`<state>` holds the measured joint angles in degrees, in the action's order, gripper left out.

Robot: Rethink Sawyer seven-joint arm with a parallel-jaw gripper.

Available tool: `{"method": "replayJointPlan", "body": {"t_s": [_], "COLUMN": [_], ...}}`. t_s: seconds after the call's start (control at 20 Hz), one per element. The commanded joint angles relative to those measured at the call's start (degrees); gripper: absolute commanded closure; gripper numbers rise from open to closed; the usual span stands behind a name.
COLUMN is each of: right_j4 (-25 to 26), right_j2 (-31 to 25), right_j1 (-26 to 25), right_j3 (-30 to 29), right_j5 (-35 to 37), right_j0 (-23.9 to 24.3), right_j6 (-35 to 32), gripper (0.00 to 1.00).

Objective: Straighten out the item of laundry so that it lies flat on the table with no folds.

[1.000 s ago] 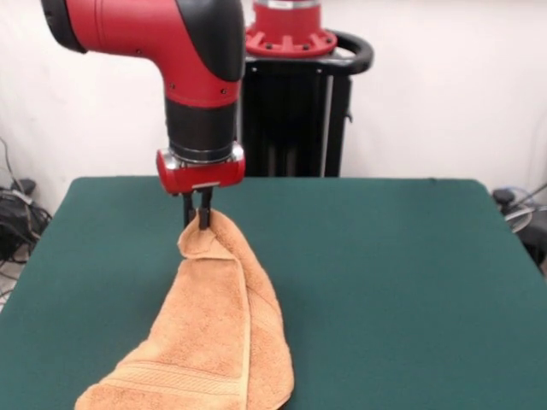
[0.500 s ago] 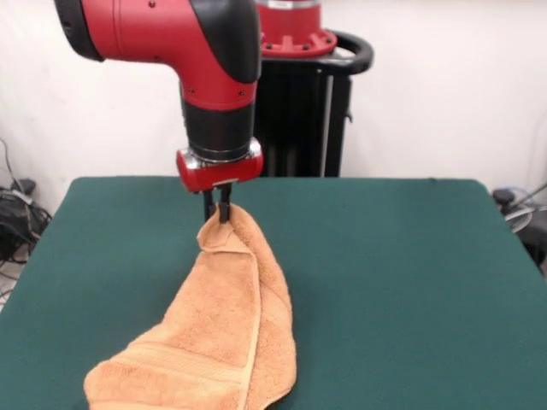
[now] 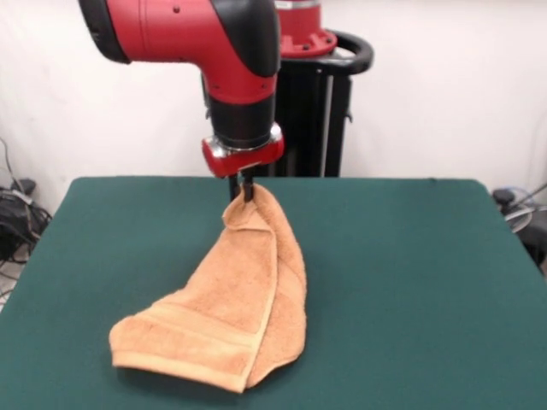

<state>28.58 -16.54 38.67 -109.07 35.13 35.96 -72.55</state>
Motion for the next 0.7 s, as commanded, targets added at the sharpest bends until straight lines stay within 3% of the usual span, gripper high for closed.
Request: {"method": "replayJointPlan", "body": {"t_s": [0.05, 0.35, 0.7], "right_j4": [2.68, 2.93, 4.69], "right_j2": [-5.88, -6.50, -6.70], "right_j1": [2.64, 3.18, -1.04], "right_j3": [-7.46, -7.72, -6.01], "right_j5": [7.47, 7.25, 1.50], "right_j0": [0.81, 0.71, 0.87], "right_j6": [8.52, 7.05, 4.46], "gripper": [1.00, 1.00, 1.00]}}
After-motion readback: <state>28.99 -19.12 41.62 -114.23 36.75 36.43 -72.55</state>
